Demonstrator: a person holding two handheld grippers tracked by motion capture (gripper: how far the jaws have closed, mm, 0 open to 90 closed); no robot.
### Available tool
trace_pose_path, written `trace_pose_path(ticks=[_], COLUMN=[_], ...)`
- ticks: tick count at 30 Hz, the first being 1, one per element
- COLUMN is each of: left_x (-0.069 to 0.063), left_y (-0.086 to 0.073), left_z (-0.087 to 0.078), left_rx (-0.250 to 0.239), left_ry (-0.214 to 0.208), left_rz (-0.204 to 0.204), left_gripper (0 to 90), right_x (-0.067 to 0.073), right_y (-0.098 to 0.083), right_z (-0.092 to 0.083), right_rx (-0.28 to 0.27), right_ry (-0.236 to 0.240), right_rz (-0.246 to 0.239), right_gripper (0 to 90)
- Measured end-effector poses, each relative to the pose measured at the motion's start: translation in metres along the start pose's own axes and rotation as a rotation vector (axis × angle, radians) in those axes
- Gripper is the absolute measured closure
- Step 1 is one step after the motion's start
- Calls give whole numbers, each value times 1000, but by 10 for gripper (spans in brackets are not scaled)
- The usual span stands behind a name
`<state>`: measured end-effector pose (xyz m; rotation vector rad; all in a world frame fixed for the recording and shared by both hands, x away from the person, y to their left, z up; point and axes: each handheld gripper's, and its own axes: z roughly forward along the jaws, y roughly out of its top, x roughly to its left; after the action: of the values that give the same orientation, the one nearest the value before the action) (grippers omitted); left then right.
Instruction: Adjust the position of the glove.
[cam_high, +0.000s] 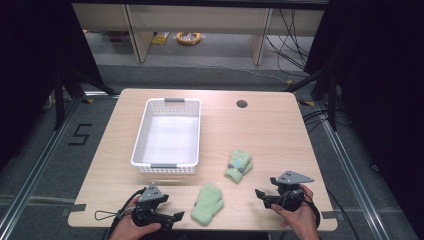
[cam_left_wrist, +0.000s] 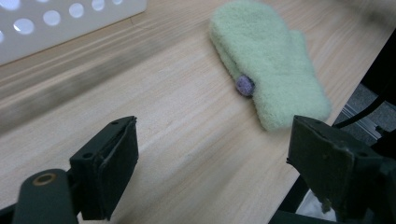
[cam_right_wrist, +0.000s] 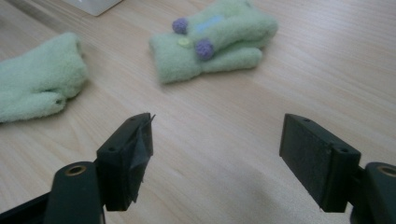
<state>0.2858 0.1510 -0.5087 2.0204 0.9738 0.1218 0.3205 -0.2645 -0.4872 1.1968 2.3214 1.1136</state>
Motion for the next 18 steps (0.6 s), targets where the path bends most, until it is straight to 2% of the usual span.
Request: trace_pose_path(ticks=[2, 3, 5, 7, 8, 10, 12, 15, 16, 17, 18], left_x=[0, 0, 0, 0, -2, -1, -1, -2, -3, -1, -2], left_y=[0, 0, 0, 0, -1, 0, 0, 0, 0, 0, 0], left_z=[0, 0, 0, 0, 1, 1, 1, 1, 2, 1, 2], left_rx=[0, 0, 2, 1, 0, 5, 8, 7, 4, 24, 11], left_ry=[0, 0, 0, -1, 0, -3, -3, -9, -8, -3, 0], left_rz=[5, 6, 10, 10, -12, 14, 19, 16, -1, 34, 21], left_gripper=[156, 157, 157, 157, 157, 157, 157, 157, 157, 157, 157], right_x=[1, 2, 1, 2, 3, 5, 3, 4, 4, 4, 4], right_y=[0, 0, 1, 1, 1, 1, 2, 2, 2, 2, 2], right_z=[0, -1, -1, -1, -1, -2, -1, -1, -1, -1, -1], right_rx=[-4, -1, 3, 5, 3, 12, -1, 1, 5, 1, -9], right_ry=[8, -14, -2, -7, -4, 0, 6, 1, 1, 2, 2], right_rz=[7, -2, -22, -18, -23, -13, -42, -44, -37, -43, -53], right_gripper=[296, 306, 321, 338, 343, 349, 352, 359, 363, 370, 374])
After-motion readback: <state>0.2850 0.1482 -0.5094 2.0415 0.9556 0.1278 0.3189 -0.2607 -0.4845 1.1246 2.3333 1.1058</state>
